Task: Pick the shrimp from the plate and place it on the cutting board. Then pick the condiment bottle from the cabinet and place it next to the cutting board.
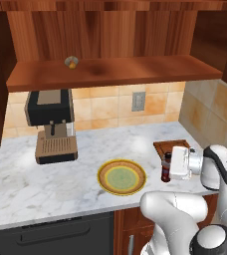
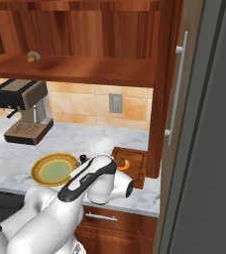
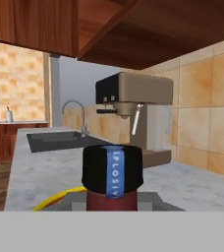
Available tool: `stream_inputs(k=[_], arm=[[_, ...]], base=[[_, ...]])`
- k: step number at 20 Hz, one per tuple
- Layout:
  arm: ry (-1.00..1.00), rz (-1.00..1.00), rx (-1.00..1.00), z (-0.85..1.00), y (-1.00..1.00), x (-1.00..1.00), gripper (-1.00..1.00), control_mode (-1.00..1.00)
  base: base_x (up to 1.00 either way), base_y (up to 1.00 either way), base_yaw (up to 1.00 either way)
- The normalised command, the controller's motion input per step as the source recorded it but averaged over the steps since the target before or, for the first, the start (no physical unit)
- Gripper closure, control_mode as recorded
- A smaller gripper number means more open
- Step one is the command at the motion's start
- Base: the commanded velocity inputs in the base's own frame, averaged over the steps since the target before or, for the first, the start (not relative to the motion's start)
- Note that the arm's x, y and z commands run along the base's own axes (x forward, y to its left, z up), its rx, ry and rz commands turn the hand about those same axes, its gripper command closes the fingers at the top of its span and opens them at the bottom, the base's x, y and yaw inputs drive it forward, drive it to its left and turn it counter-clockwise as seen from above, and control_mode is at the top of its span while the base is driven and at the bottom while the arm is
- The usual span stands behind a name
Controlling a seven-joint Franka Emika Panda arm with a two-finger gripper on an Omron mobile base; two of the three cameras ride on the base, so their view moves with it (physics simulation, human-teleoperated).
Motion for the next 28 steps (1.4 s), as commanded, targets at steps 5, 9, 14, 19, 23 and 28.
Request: stream_inputs(k=[5, 9, 14, 19, 23, 28], arm=[[0.0, 0.0, 0.0, -0.09, -0.05, 0.16, 1.0, -1.0], [0.0, 0.0, 0.0, -0.06, -0.04, 0.2, 1.0, -1.0], [0.0, 0.0, 0.0, -0.15, -0.03, 0.17, 1.0, -1.0], [0.0, 0.0, 0.0, -0.2, -0.04, 0.14, 1.0, -1.0], [0.0, 0.0, 0.0, -0.23, -0.03, 0.14, 1.0, -1.0], [0.0, 0.0, 0.0, -0.2, -0.02, 0.15, 1.0, -1.0]], base=[[0.0, 0.0, 0.0], [0.0, 0.0, 0.0], [0.0, 0.0, 0.0], [0.0, 0.0, 0.0], [0.0, 0.0, 0.0], [0.0, 0.0, 0.0]])
